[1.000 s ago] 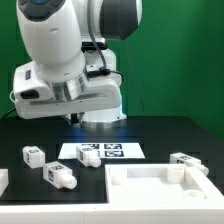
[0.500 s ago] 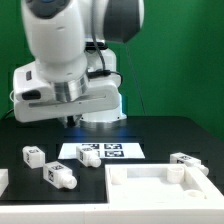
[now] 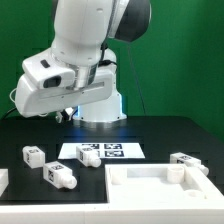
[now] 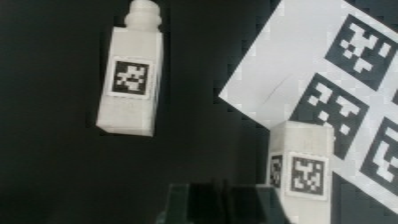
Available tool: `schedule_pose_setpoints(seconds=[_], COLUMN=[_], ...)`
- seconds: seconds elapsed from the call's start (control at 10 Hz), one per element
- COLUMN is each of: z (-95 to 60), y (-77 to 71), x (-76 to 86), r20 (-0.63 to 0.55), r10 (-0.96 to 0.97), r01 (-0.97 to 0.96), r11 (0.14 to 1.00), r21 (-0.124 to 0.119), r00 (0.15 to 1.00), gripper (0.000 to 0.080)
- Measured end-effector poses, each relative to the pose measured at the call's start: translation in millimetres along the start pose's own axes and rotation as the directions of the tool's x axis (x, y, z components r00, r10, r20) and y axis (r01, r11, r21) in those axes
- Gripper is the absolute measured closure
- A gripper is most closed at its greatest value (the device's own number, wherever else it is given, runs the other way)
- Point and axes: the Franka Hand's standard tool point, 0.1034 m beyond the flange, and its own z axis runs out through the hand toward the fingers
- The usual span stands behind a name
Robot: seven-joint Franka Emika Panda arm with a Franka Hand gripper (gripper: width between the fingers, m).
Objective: Assemble one leg
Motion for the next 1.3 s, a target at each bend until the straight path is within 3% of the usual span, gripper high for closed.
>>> schedule_pose_setpoints(seconds=[0.8, 1.0, 1.3], z=[2.6, 28.8, 26.7], y=[0.4, 21.3, 18.0], x=[-0.5, -14.8, -10.1], r20=[0.004, 0.020, 0.018], r10=[0.004, 0.176, 0.159], r01=[-0.004, -0.177, -0.159], r11=[1.000, 0.984, 0.987], r21=[0.003, 0.027, 0.021], r00=[1.000, 0.984, 0.987], gripper=[0.0799, 0.0799, 0.0799])
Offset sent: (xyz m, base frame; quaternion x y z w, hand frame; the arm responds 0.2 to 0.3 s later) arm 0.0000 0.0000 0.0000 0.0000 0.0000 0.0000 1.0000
